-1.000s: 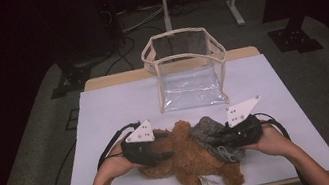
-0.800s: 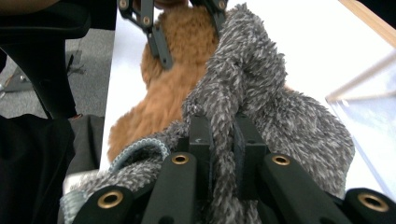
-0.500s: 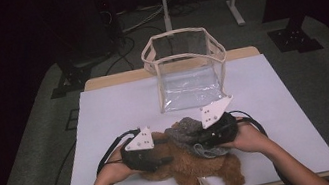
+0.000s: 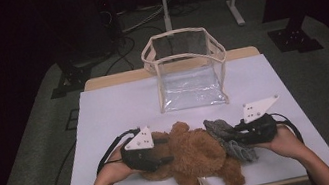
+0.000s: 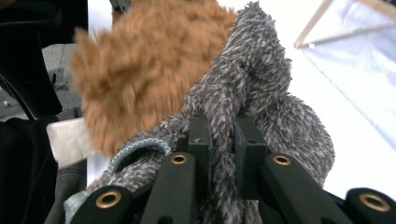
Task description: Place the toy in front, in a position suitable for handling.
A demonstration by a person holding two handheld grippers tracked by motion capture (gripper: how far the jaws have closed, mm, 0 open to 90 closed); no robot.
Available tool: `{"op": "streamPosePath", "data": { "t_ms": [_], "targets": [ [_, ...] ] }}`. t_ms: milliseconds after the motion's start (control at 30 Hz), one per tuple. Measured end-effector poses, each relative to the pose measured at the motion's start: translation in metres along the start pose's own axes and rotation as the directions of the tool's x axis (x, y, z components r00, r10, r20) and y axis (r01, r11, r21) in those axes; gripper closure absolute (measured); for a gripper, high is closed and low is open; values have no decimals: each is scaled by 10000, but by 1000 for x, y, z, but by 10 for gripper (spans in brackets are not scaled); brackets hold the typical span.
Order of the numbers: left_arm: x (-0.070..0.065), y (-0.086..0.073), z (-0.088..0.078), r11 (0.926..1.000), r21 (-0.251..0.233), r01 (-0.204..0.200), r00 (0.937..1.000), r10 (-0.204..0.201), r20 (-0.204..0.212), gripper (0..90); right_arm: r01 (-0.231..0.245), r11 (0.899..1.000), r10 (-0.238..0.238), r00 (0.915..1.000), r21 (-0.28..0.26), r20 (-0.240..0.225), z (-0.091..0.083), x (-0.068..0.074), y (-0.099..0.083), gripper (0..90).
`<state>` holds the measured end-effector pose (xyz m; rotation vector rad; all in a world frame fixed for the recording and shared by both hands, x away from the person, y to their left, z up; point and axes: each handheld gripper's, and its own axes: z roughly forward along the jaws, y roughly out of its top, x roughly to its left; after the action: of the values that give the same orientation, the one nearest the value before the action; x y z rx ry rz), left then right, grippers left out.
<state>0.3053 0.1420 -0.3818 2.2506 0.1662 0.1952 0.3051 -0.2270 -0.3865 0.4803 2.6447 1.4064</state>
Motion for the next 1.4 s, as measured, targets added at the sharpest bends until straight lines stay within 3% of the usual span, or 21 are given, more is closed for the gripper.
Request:
{"op": "streamPosePath", "data": {
  "t_ms": [133, 433, 500, 600, 733, 800, 1033, 1167, 1233, 1300, 1400],
  "targets": [
    [0, 1, 0, 10000, 45, -37, 10000, 37, 2, 424, -117, 9997, 116, 9999, -221, -45, -1, 0, -4, 789],
    [-3, -2, -5, 9999, 118, -80, 9998, 78, 205, 424, 646, 9956, -673, 9970, -677, -381, 6, 12, 32, 790],
    [-3, -3, -5, 9999, 113, -93, 9996, 90, 266, 424, 665, 9961, -688, 9968, -577, -397, 12, 12, 31, 790],
    [-4, -3, -6, 9999, 130, -92, 9994, 87, 328, 425, 203, 9984, -225, 9989, -530, -417, 17, 5, 16, 791],
    [-4, -3, -6, 9999, 147, -89, 9994, 84, 325, 424, -113, 9999, 113, 9999, 36, -56, 18, -4, 0, 790],
    [-4, -2, -5, 9999, 146, -91, 9995, 87, 290, 423, -190, 9998, 188, 9997, -107, -130, 15, -5, 0, 790],
    [-6, 1, -2, 9996, 207, -186, 9995, 180, 268, 417, 557, 9962, -586, 9974, -670, -425, 7, 8, 39, 790],
    [-7, 2, -1, 9995, 219, -243, 9994, 238, 243, 418, 1241, 9894, -1310, 9869, -755, -943, 18, 23, 66, 789],
    [-7, 2, -1, 9995, 205, -258, 9994, 253, 228, 418, 1523, 9863, -1588, 9807, -638, -1138, 28, 30, 75, 789],
    [-7, 2, -2, 9993, 198, -302, 9993, 297, 216, 417, 1885, 9819, -1890, 9738, -160, -1261, 42, 39, 80, 789],
    [-7, 2, -6, 9995, 120, -303, 9994, 301, 139, 412, 1867, 9822, -1828, 9749, 191, -1272, 54, 39, 73, 789]
  ]
}}
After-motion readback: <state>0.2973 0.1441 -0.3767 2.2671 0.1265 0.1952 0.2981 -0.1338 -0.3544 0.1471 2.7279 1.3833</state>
